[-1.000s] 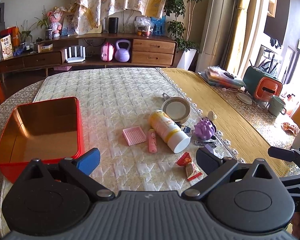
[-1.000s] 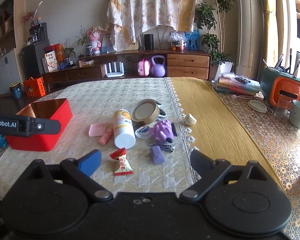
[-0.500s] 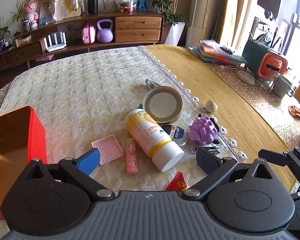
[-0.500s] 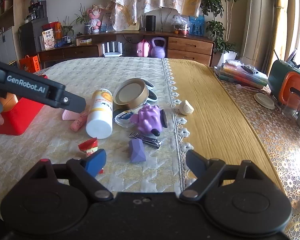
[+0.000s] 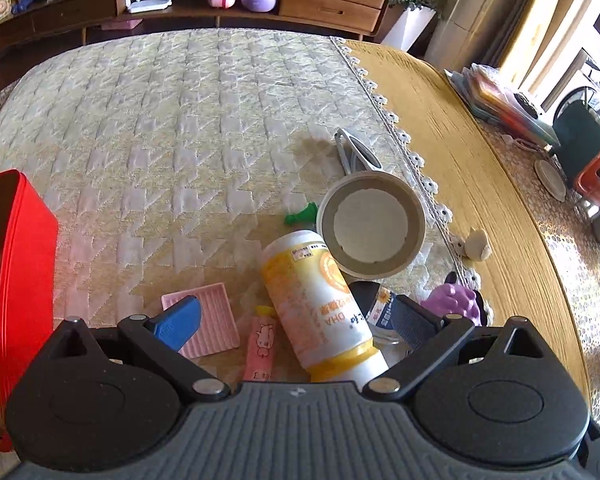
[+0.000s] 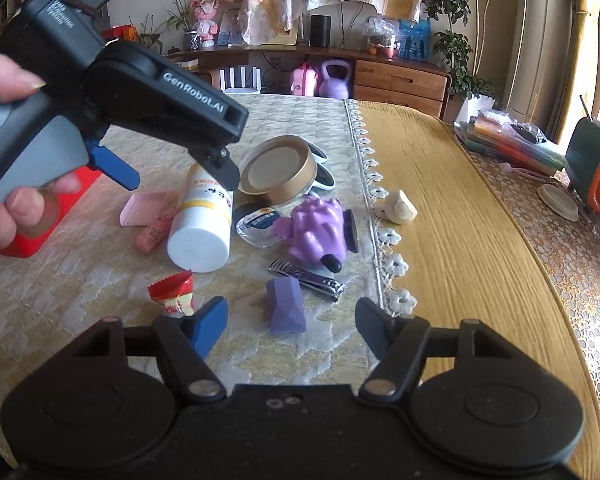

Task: Organize rigid objects
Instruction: 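Grasp the white-yellow DHA bottle with the left tool while the right tool grasps the purple block, then carry the bottle with the left tool while the right tool carries the block into the red tin box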

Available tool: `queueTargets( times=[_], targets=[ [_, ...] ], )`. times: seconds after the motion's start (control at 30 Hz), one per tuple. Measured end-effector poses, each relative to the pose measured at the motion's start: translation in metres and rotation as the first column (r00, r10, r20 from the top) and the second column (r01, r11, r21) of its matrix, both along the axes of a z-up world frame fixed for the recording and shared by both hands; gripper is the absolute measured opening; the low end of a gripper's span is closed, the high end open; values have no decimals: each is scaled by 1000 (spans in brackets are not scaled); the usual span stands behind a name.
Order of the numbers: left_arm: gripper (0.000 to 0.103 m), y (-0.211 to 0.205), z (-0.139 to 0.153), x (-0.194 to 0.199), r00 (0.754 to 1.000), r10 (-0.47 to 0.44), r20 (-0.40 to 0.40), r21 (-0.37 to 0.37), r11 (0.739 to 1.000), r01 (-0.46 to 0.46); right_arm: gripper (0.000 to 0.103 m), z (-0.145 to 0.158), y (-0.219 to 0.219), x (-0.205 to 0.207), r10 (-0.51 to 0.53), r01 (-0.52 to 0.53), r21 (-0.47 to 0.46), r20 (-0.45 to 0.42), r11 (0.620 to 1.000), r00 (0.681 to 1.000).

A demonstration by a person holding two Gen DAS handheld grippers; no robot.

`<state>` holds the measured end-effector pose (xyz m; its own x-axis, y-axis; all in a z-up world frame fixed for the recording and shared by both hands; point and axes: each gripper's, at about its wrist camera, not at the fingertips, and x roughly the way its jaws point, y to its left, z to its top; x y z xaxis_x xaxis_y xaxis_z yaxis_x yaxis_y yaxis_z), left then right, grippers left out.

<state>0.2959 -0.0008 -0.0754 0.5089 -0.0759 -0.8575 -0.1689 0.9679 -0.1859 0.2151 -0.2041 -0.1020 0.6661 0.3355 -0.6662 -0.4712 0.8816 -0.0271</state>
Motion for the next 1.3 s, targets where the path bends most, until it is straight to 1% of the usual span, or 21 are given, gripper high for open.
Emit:
queueTargets(
  times=[0.07,0.2,0.3,0.37,0.43,0.57,0.6,0.77,0.97,1.07,1.13,1.3],
  targets=[
    [96,2,-2,6,1000,16,-15,-23,1000,-16,63,-1,2,1,7,-7,-7,0,1000,1000],
    [90,0,-7,12,999,15,-35,-37,999,-17,56,-4,4,3,11,-11,-17,-4,1000,1000],
    [80,-4,-9,17,999,8,-44,-51,999,-10,51,-6,5,5,9,-10,-19,-13,1000,1000],
    [71,-5,-11,19,999,2,-48,-51,999,-5,44,-7,4,6,6,-7,-21,-15,1000,1000],
    [66,-4,-12,21,999,5,-48,-48,999,-7,40,-8,5,7,4,-5,-23,-20,1000,1000],
    [56,-1,-14,23,999,2,-45,-61,998,-4,37,-10,6,8,4,-4,-30,-22,1000,1000],
    [55,0,-14,23,999,2,-44,-65,998,-5,37,-11,7,8,4,-5,-33,-23,999,1000],
    [54,4,-14,23,999,8,-36,-82,997,-11,22,-11,8,9,8,-8,-37,-19,999,1000],
    [51,9,-6,16,1000,15,-14,-87,996,-16,20,-9,7,9,-5,4,-32,-20,999,1000],
    [50,11,-1,10,1000,20,-6,-89,996,-20,20,-4,6,6,-7,7,-27,-7,1000,1000],
    [49,13,2,5,1000,13,3,-104,995,-13,20,-1,6,3,-7,7,-26,0,1000,1000],
    [48,15,14,-12,1000,-6,28,-113,994,9,20,8,5,-6,-13,14,-28,12,1000,1000]
  ],
)
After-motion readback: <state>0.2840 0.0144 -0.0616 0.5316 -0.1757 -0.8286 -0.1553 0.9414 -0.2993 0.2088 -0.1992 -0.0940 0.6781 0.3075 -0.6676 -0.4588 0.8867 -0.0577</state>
